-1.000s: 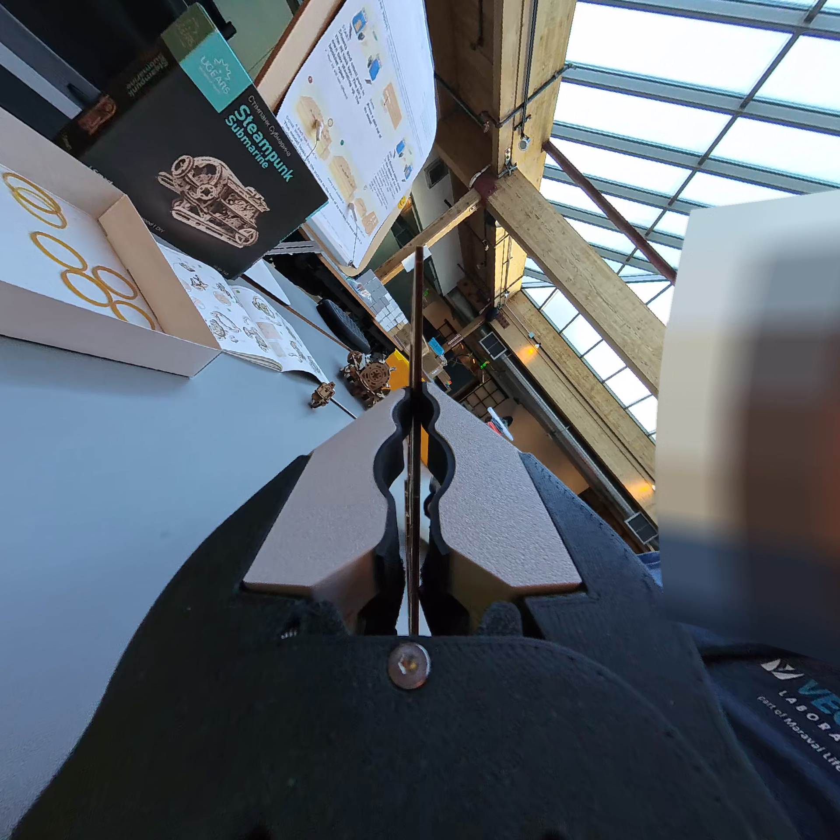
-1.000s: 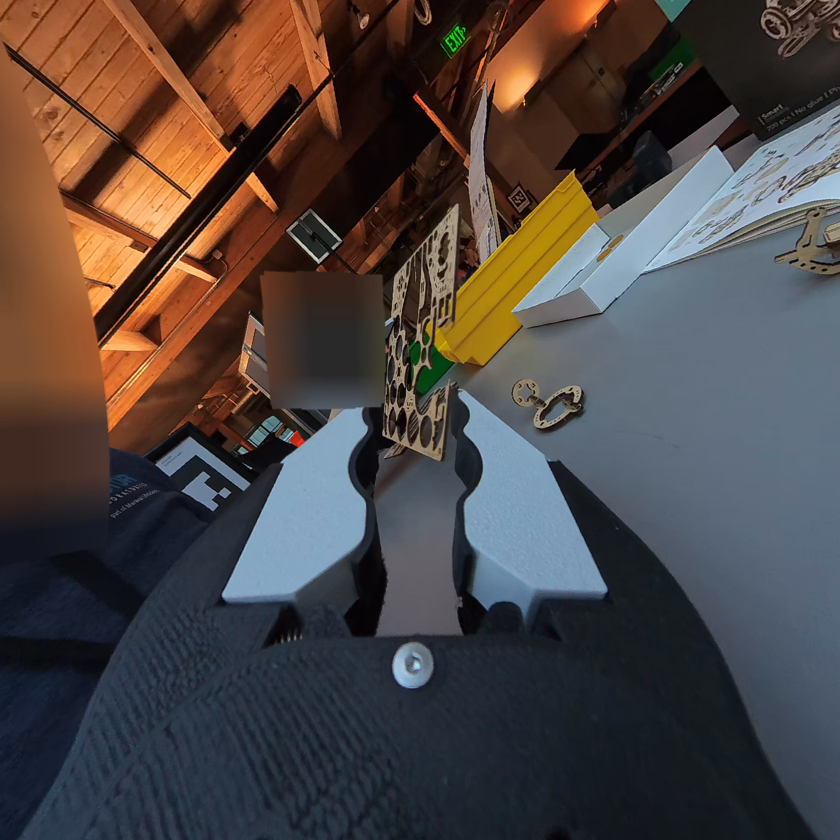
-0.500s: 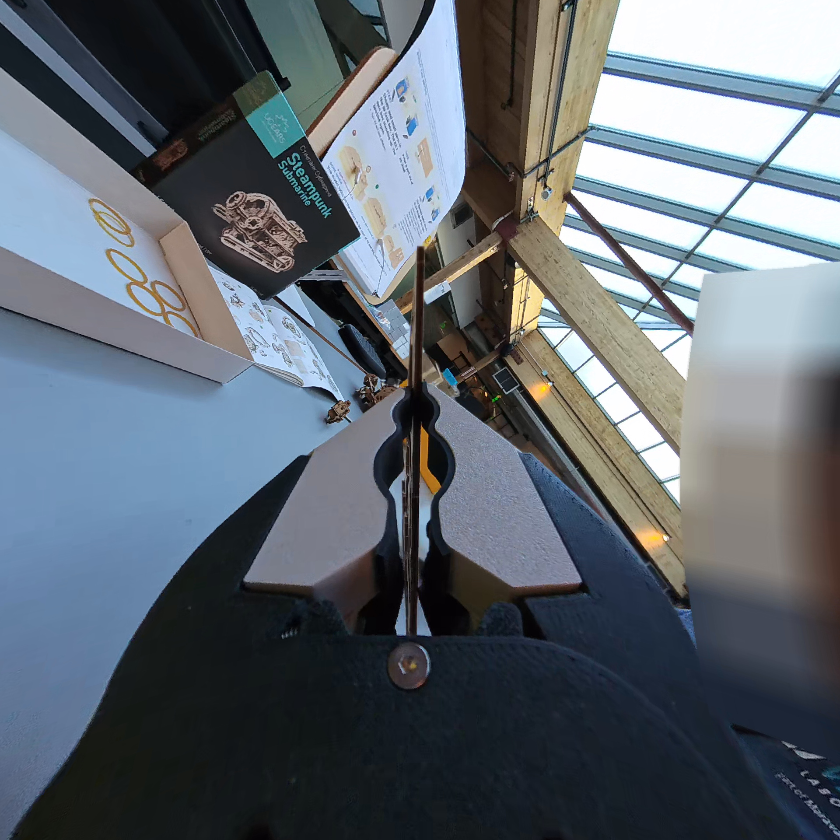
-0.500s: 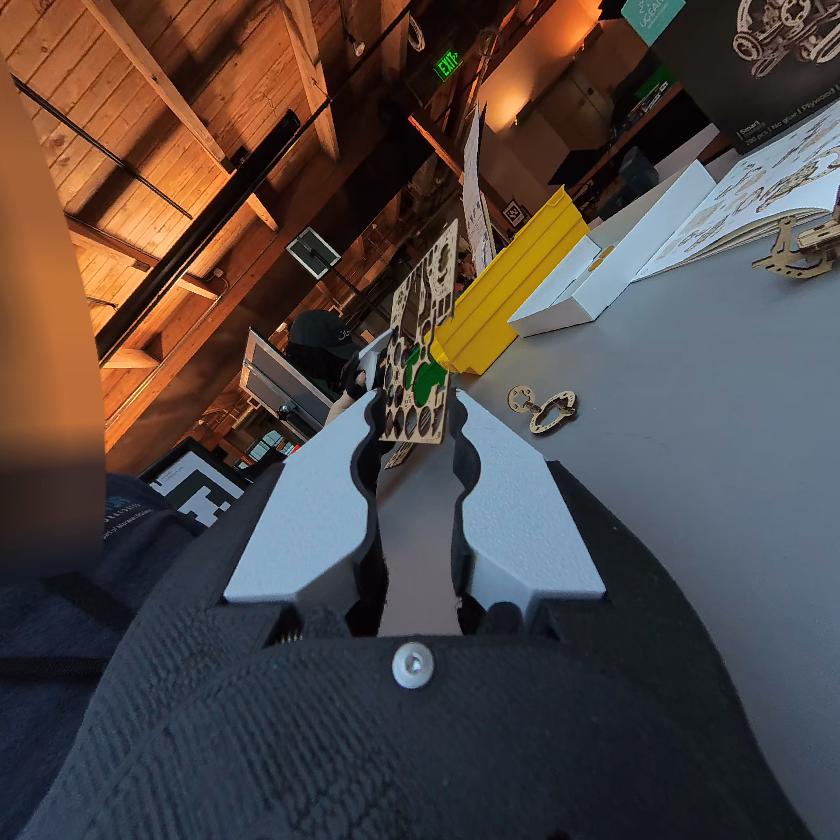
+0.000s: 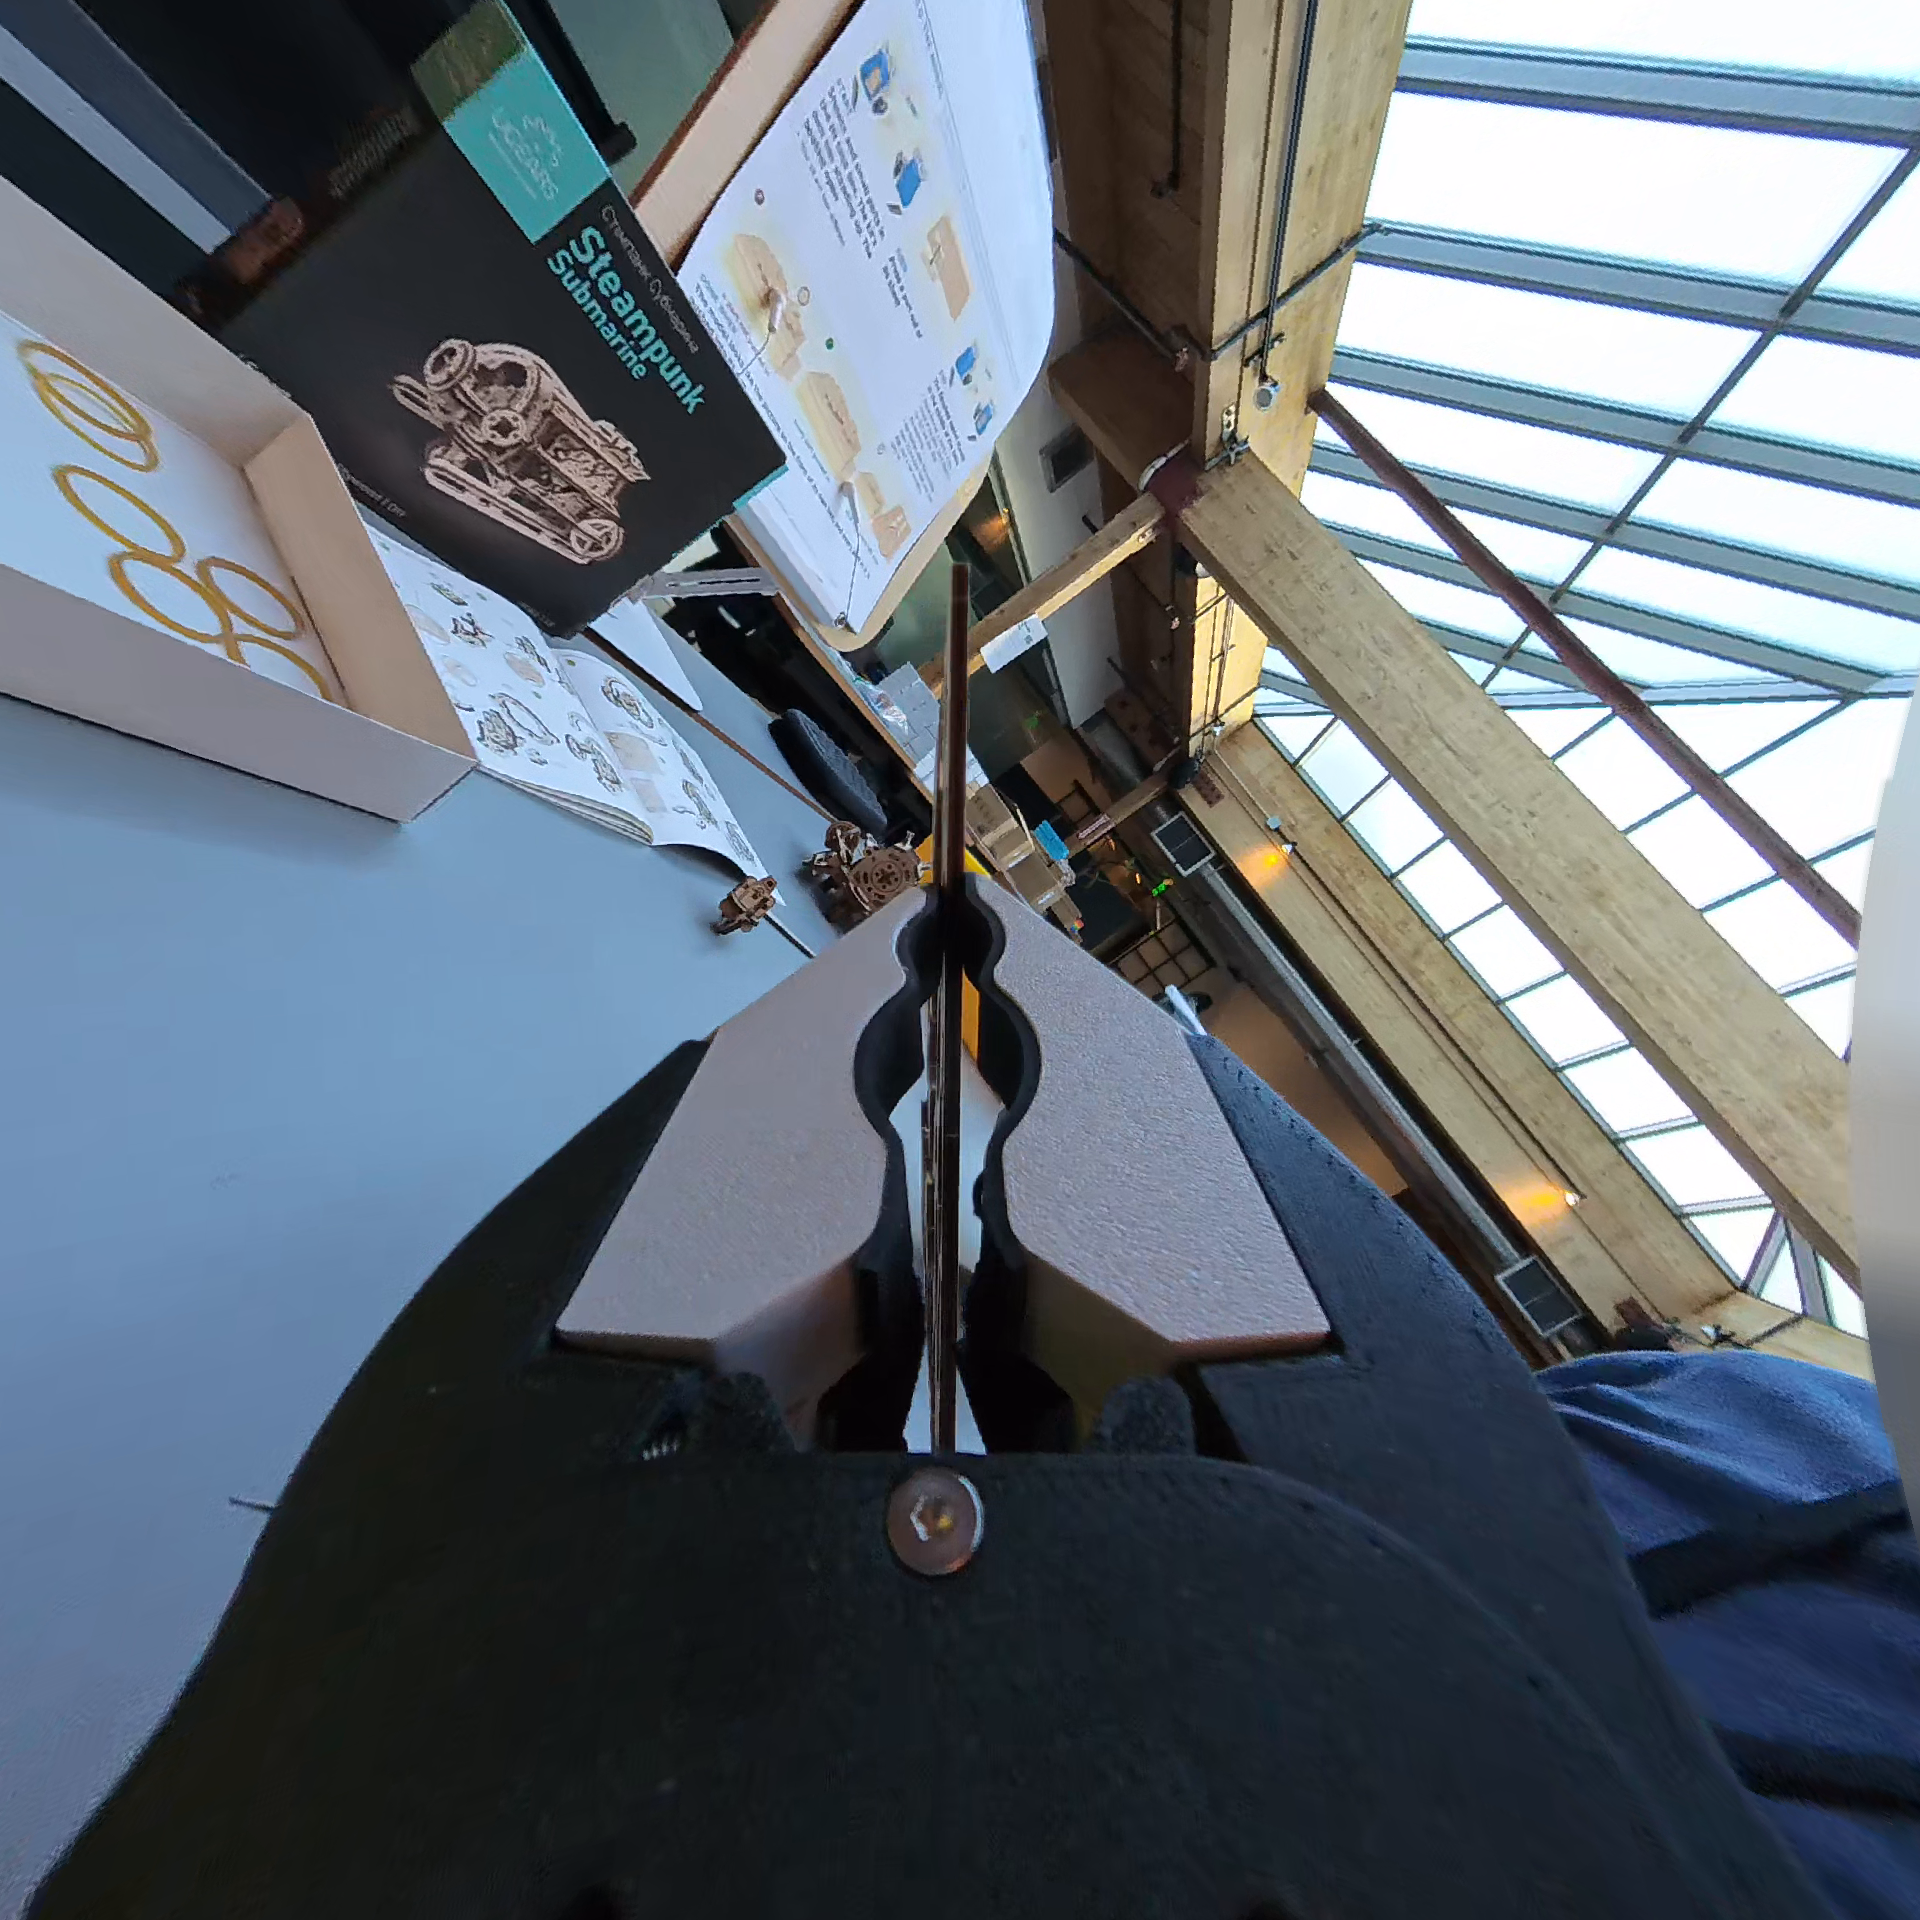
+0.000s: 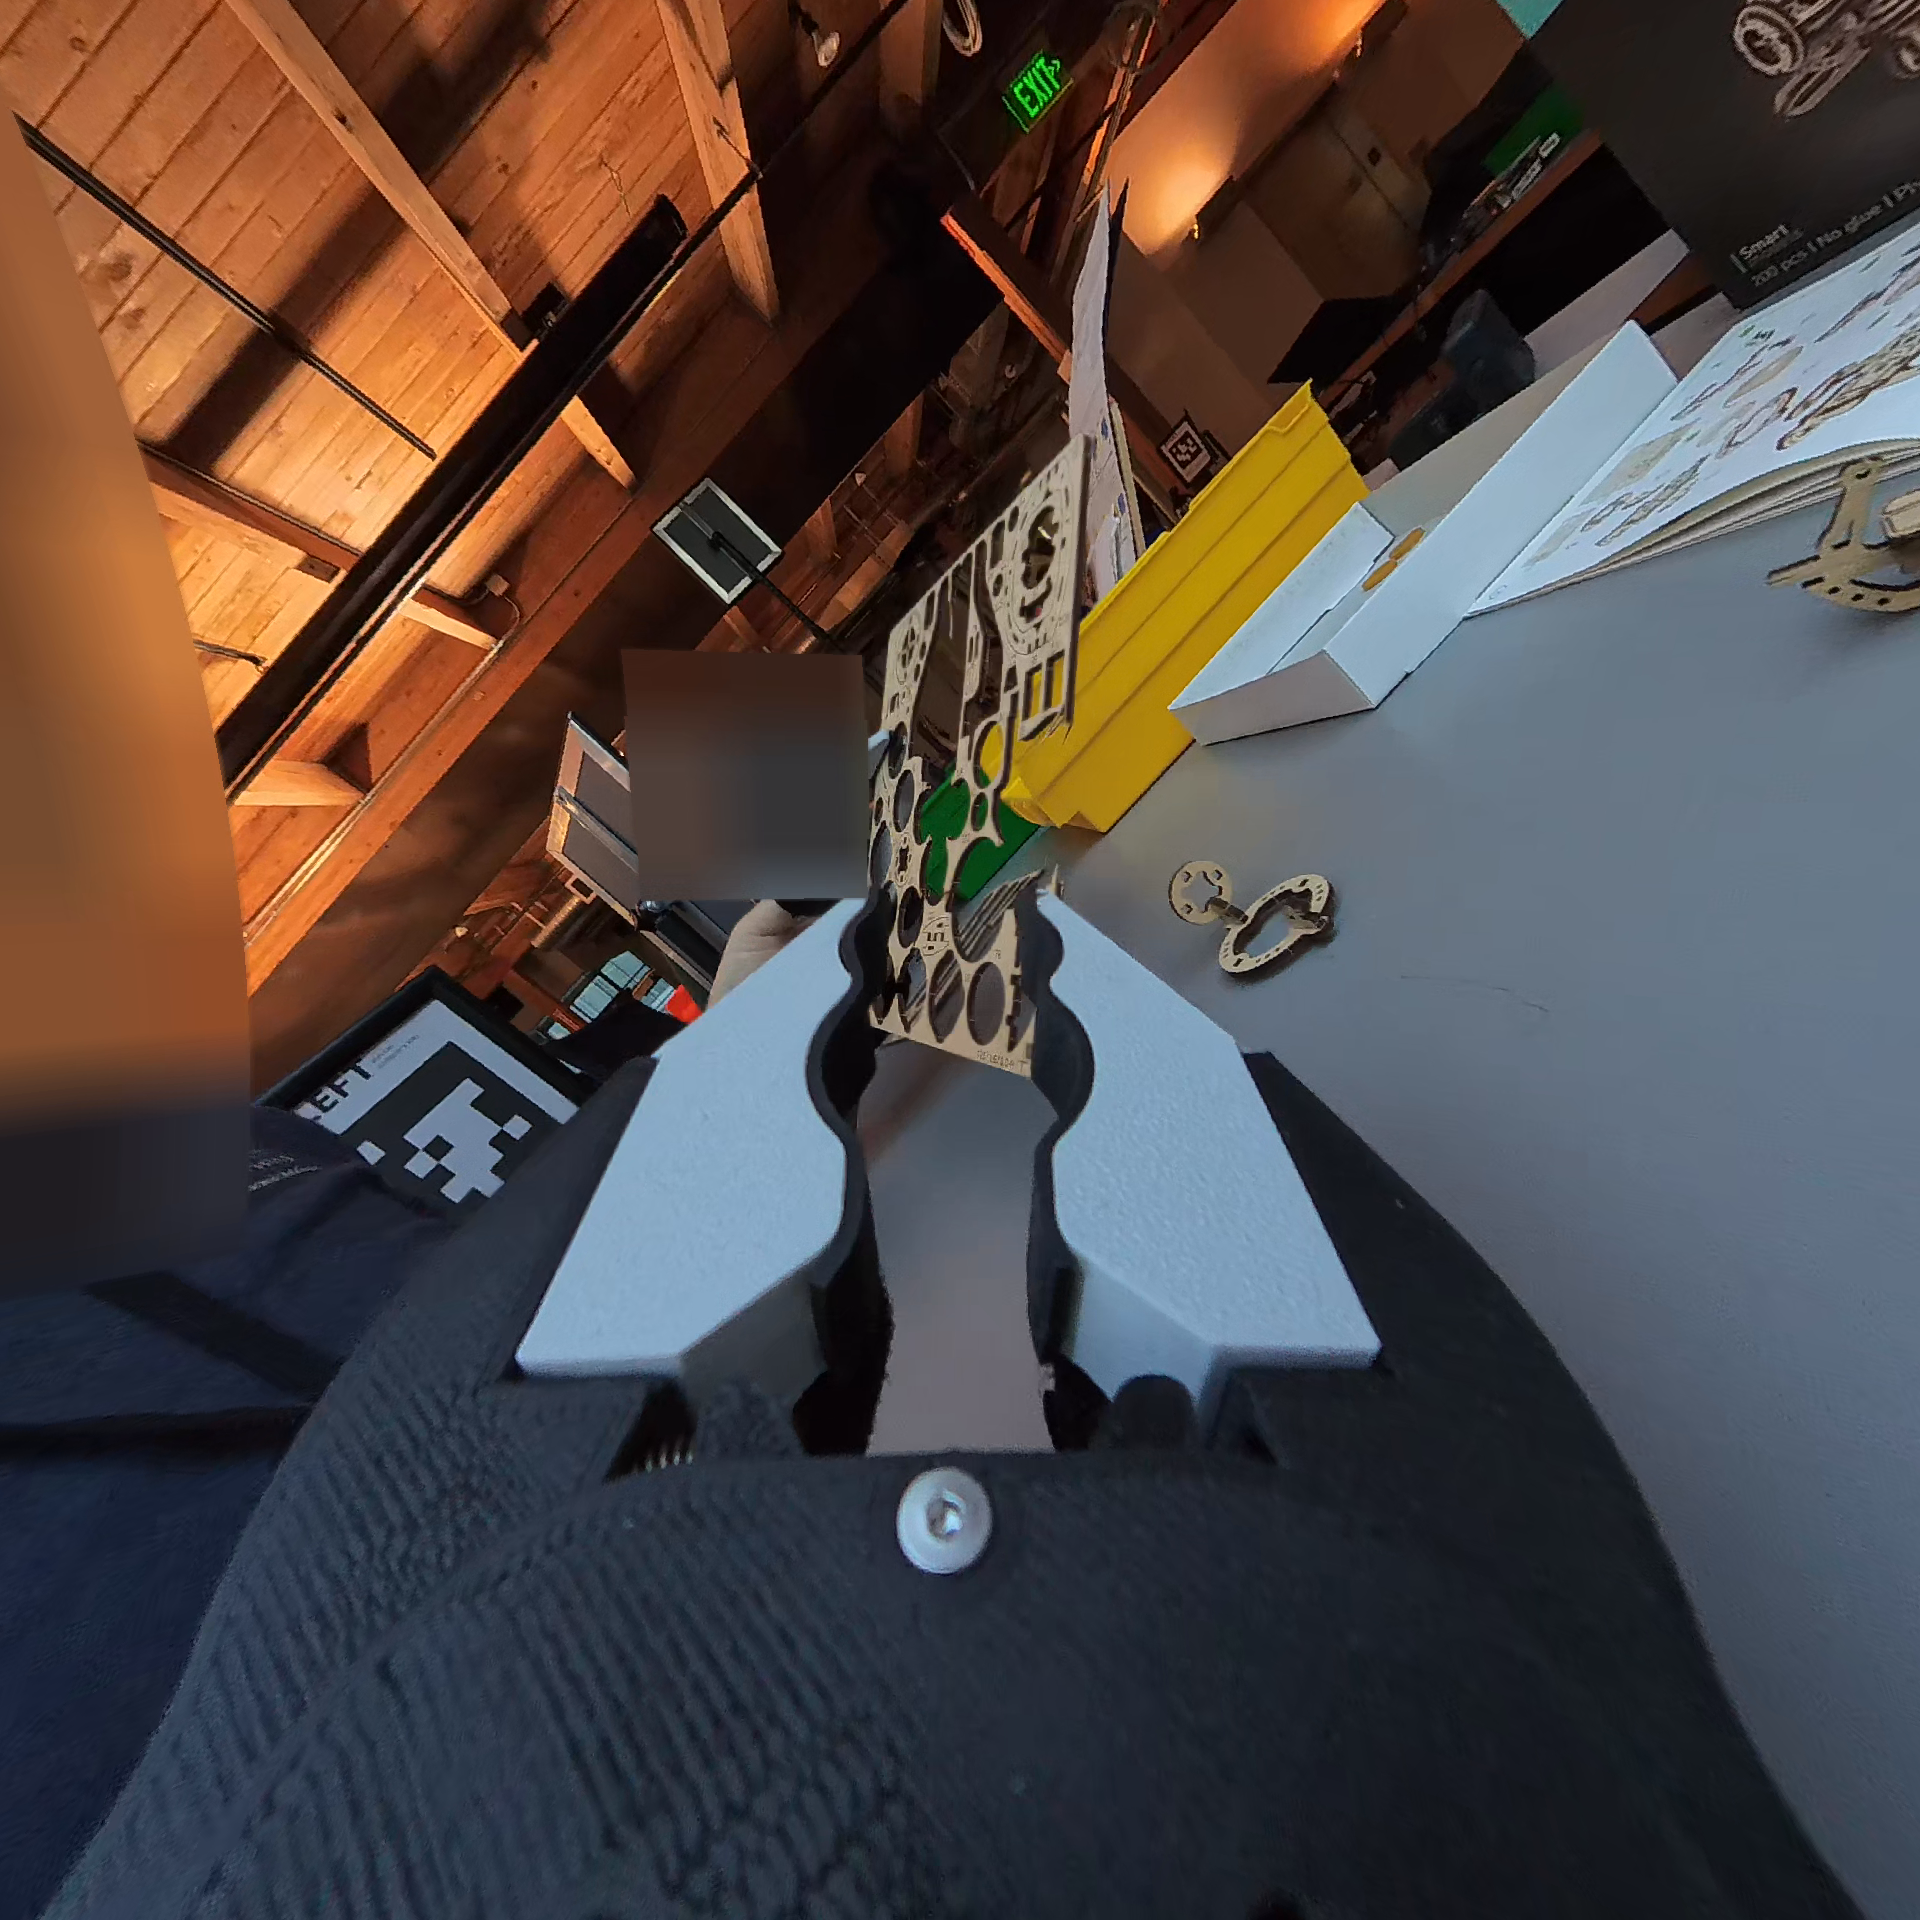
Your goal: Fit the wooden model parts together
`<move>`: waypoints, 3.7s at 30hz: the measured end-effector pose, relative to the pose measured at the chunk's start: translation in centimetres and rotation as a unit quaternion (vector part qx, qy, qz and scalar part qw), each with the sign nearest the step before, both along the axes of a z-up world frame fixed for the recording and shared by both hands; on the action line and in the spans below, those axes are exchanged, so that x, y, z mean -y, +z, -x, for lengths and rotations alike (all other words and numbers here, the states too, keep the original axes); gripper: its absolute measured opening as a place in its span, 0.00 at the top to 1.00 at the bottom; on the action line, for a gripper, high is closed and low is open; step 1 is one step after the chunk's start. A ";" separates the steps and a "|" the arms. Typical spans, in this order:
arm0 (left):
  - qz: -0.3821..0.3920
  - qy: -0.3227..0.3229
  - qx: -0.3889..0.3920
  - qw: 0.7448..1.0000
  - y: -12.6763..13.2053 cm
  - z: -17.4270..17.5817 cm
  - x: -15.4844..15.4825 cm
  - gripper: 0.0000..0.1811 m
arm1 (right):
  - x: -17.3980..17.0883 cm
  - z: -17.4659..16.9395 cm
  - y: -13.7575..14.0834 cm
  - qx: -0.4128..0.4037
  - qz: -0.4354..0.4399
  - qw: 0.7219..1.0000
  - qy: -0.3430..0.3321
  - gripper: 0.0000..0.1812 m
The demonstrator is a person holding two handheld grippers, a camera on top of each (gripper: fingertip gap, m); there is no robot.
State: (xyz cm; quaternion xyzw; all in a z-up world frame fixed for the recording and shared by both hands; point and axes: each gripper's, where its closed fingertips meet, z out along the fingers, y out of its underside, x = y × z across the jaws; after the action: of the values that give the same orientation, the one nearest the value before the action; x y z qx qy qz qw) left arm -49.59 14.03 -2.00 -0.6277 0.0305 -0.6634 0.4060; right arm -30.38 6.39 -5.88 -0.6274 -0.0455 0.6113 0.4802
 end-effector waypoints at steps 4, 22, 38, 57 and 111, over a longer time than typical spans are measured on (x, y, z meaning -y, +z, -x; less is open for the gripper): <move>-0.006 -0.008 0.002 1.000 0.2 -0.9 0.3 1.00 | 0.2 0.7 -0.4 0.032 -0.006 0.999 0.000 0.87; -0.014 -0.029 0.025 0.999 -0.1 0.1 0.6 1.00 | 0.1 0.5 -0.4 0.077 -0.040 0.995 -0.053 0.88; 0.018 -0.020 0.054 0.998 -0.7 1.9 0.6 1.00 | 1.8 2.3 0.2 0.142 -0.119 0.982 -0.039 0.88; -0.032 -0.029 0.031 0.999 -1.0 2.9 1.4 1.00 | 2.9 3.6 0.3 0.194 -0.174 0.965 -0.031 0.88; -0.033 -0.044 0.027 0.998 -0.3 2.6 1.9 1.00 | 2.9 3.6 0.3 0.191 -0.172 0.966 -0.027 0.88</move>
State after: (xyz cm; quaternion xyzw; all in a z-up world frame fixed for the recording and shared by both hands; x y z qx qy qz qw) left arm -52.18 12.11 -2.29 -0.5937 0.0689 -0.6965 0.3972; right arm -34.00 3.52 -5.62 -0.6413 -0.2240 0.4496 0.5800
